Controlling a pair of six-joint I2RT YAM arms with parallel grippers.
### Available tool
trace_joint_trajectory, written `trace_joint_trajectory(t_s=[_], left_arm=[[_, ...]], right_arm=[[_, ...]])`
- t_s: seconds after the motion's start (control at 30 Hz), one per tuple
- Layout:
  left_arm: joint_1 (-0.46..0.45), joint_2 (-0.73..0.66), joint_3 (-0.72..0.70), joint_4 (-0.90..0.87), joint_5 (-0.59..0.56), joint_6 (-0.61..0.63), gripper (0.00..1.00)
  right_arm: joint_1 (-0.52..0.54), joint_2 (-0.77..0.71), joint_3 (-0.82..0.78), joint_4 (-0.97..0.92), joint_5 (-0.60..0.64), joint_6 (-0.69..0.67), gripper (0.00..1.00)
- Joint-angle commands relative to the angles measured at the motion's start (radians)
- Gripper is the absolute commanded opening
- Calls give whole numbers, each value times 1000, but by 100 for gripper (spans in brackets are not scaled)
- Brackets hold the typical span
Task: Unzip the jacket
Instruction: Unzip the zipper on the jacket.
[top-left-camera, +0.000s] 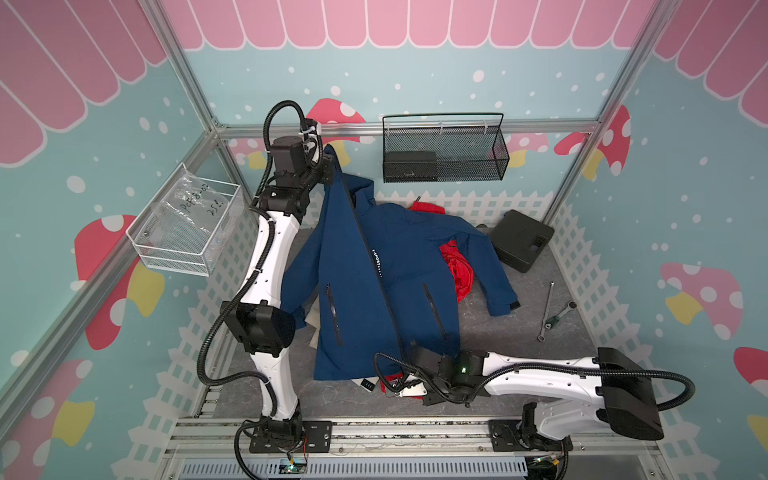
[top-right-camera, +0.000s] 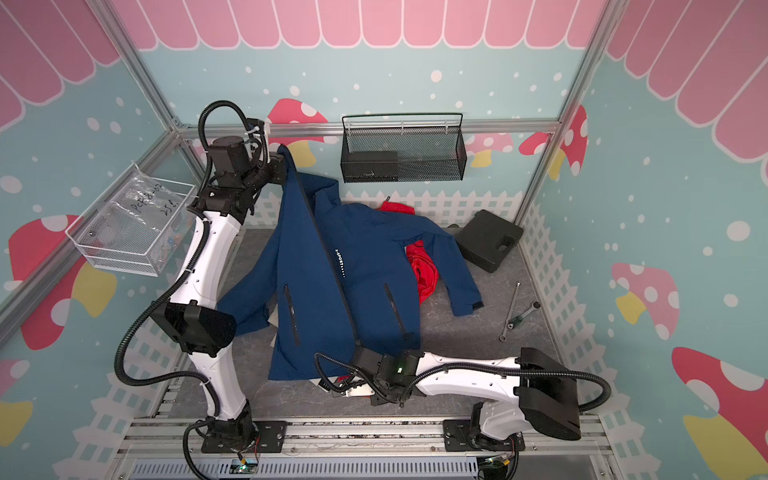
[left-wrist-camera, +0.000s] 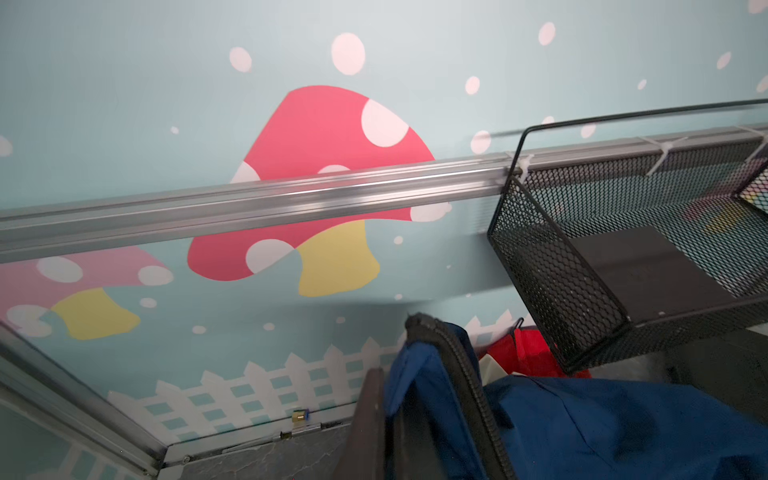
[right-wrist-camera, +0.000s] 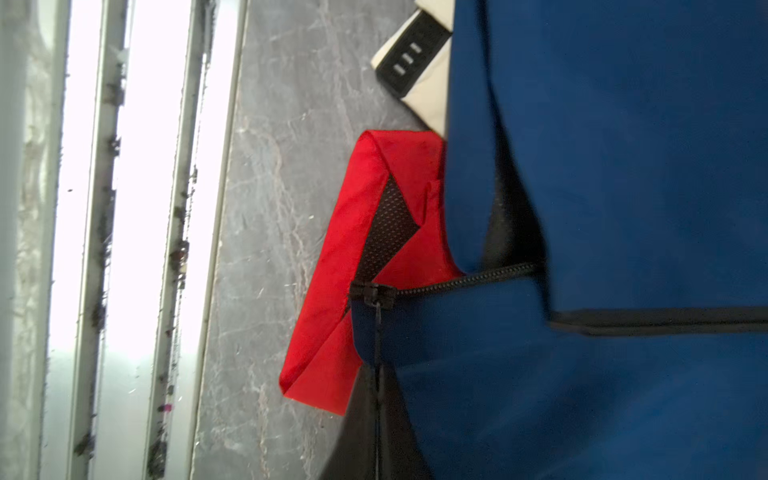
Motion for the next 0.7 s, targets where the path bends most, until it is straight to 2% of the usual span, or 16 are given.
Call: trace_joint_trajectory(t_s=[0.0, 0.2, 0.23, 0.27, 0.33, 0.37, 0.43, 0.53, 0.67], left_arm=[[4, -5, 36, 81, -53, -12, 0], [1, -46, -65, 125, 69, 3, 1], [-1, -64, -104, 145, 70, 6, 9], [-3, -82, -141, 162, 58, 7, 21], [-3, -121, -209, 170, 34, 6, 51], [-3, -144, -250, 174, 17, 2, 57], [-4, -208, -347, 192, -7, -18, 67], [-2, -335, -549, 244, -50, -77, 84], [22, -507, -812, 235, -52, -265, 87]], right_arm=[[6, -19, -9, -39, -7, 0, 0], [-12, 10, 20, -7, 42, 46, 1], [-14, 18, 27, 6, 58, 55, 12], [-19, 26, 38, 19, 69, 64, 30], [-45, 34, 68, 47, 57, 82, 55], [-66, 33, 82, 67, 35, 90, 71], [-117, 27, 116, 101, -18, 108, 85], [-227, 6, 167, 162, -134, 160, 93], [-417, -6, 233, 227, -263, 281, 94]])
